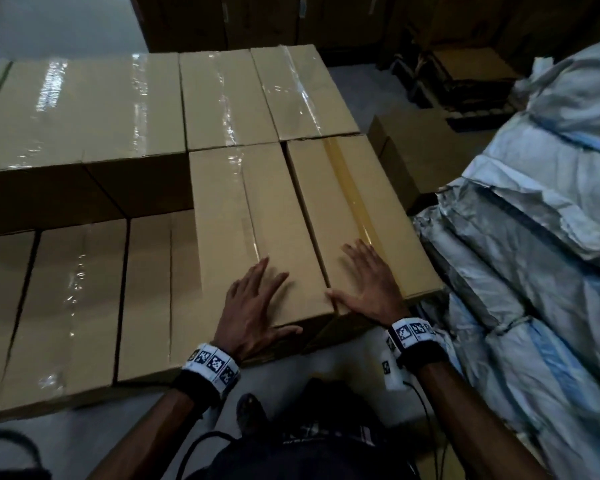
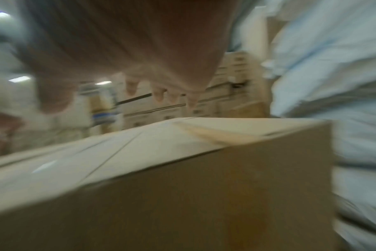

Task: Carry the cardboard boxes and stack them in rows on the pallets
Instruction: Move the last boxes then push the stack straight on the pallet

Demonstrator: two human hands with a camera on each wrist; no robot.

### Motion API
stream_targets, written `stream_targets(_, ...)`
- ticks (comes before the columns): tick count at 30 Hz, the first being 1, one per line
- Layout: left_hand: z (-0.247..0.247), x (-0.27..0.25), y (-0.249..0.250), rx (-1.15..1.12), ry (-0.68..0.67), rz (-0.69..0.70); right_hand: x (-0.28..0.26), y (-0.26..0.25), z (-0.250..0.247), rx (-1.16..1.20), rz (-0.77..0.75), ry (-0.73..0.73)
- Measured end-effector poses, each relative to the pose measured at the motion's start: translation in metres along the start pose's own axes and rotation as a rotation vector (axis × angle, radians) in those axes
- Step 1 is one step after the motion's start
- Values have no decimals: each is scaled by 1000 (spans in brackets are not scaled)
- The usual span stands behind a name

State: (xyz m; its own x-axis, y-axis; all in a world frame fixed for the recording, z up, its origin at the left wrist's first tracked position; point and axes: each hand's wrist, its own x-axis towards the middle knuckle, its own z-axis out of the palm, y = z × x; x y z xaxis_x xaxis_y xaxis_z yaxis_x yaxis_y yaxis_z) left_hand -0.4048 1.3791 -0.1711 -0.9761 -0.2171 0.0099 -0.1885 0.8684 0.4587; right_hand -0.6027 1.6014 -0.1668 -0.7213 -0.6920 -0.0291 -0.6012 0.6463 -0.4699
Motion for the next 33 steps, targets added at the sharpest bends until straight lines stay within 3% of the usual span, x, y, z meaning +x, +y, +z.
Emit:
stream_targets(3,14,26,32,7,-97,95,1,38,-22,137,118,203)
stream_targets(7,33,59,73,90,-225,170,35,99,-54,265,242,259)
stream_targets(9,44,77,92,143,-261,188,64,129,-68,278,279,183)
stream_targets(13,74,105,119,248,-293,133,122,173,-87,300,325,-160)
stream_targets(19,95,110,122,384,-275,-55,164,197,-90,476,204,-536)
stream_targets(25,82,89,110,347,-234,-225,172,204,-81,723,194,-595)
stream_targets(33,86,89,110,368,-194,-244,182,231,-65,766,127,-656)
